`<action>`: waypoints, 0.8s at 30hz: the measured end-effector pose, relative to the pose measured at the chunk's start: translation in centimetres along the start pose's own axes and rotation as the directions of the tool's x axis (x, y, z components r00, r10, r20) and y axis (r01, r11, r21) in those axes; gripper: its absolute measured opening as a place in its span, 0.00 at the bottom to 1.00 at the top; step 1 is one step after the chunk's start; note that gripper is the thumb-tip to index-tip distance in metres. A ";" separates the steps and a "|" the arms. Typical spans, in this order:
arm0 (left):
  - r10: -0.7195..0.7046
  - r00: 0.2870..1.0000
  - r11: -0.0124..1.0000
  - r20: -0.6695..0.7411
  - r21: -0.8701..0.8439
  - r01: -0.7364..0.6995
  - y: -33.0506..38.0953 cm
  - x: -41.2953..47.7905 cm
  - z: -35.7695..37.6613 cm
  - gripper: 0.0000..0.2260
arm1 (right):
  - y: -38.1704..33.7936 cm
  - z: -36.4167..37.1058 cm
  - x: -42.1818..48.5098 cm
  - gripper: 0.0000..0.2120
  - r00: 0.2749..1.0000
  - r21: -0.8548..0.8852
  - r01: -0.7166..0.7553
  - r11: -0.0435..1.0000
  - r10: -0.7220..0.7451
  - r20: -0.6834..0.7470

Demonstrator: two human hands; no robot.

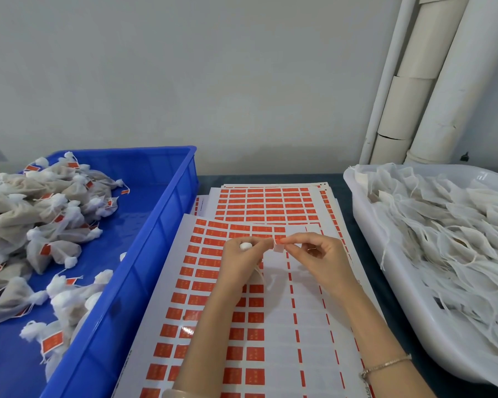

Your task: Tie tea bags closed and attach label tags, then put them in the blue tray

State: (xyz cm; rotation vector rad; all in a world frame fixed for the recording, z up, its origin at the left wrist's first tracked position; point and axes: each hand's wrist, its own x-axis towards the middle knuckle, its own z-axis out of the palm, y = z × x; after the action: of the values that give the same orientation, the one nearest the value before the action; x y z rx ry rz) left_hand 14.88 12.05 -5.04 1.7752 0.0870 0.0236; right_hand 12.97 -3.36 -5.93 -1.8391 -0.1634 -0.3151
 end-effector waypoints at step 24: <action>-0.020 0.999 1.000 -0.029 -0.001 0.020 0.1 0.1 -0.3 0.06 | 0.7 0.2 0.1 0.10 0.997 -0.084 -0.057 0.995 0.062 0.048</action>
State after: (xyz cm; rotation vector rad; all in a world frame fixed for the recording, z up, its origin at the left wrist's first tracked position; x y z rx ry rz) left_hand 15.01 12.33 -4.87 1.7734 0.1258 0.0355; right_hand 13.30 -3.40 -6.54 -1.9311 -0.1323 -0.2365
